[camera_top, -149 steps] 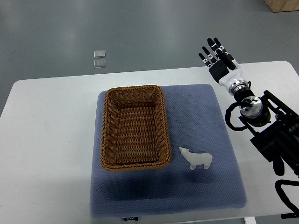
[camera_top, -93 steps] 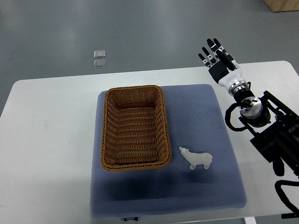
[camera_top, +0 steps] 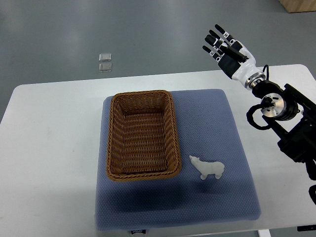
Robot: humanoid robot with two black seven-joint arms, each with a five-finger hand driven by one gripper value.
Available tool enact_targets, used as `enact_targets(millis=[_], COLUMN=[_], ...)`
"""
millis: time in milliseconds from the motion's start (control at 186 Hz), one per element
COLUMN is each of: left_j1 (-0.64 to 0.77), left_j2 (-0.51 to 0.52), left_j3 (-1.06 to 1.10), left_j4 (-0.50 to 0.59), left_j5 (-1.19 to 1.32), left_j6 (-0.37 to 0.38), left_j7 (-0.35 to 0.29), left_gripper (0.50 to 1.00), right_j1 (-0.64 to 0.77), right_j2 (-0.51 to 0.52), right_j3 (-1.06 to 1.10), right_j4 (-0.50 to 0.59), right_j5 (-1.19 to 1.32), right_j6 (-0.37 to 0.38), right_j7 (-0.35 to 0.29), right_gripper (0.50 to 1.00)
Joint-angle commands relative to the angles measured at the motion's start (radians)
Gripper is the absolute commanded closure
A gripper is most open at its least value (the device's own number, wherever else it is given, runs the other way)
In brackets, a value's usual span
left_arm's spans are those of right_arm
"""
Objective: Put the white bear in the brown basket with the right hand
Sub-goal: 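Lower the right hand toward the white polar bear figurine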
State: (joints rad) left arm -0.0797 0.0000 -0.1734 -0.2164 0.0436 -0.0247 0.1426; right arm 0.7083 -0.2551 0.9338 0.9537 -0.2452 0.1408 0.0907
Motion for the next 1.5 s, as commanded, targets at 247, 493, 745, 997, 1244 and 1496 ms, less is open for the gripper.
enact_targets(millis=[247, 493, 745, 997, 1244, 1496], left_j1=[0.000, 0.000, 0.000, 0.000, 0.002, 0.002], left_j2=[0.000, 0.000, 0.000, 0.000, 0.000, 0.000], left_j3=[-0.003, -0.002, 0.000, -0.002, -0.002, -0.002], left_j4=[-0.001, -0.003, 0.002, 0.000, 0.000, 0.006], left_j5=[0.001, 0.001, -0.001, -0.001, -0.001, -0.001], left_j6=[-0.001, -0.001, 0.000, -0.001, 0.000, 0.000], left_j7=[0.000, 0.000, 0.002, 0.002, 0.002, 0.002], left_gripper=[0.500, 0.500, 0.500, 0.500, 0.500, 0.500], right_j1=[0.333, 0.804, 1.042, 1.028, 0.912, 0.731], right_j2=[-0.342, -0.493, -0.552, -0.541, -0.563, -0.601], right_j3=[-0.660, -1.273, -1.428, -1.425, -1.365, -1.247], right_j4=[0.146, 0.364, 0.574, 0.609, 0.649, 0.694], right_j5=[-0.342, -0.374, -0.299, -0.115, -0.108, -0.108], right_j6=[0.172, 0.267, 0.324, 0.312, 0.192, 0.094], right_j7=[-0.209, -0.318, -0.327, -0.324, -0.313, -0.281], right_gripper=[0.572, 0.572, 0.574, 0.574, 0.576, 0.579])
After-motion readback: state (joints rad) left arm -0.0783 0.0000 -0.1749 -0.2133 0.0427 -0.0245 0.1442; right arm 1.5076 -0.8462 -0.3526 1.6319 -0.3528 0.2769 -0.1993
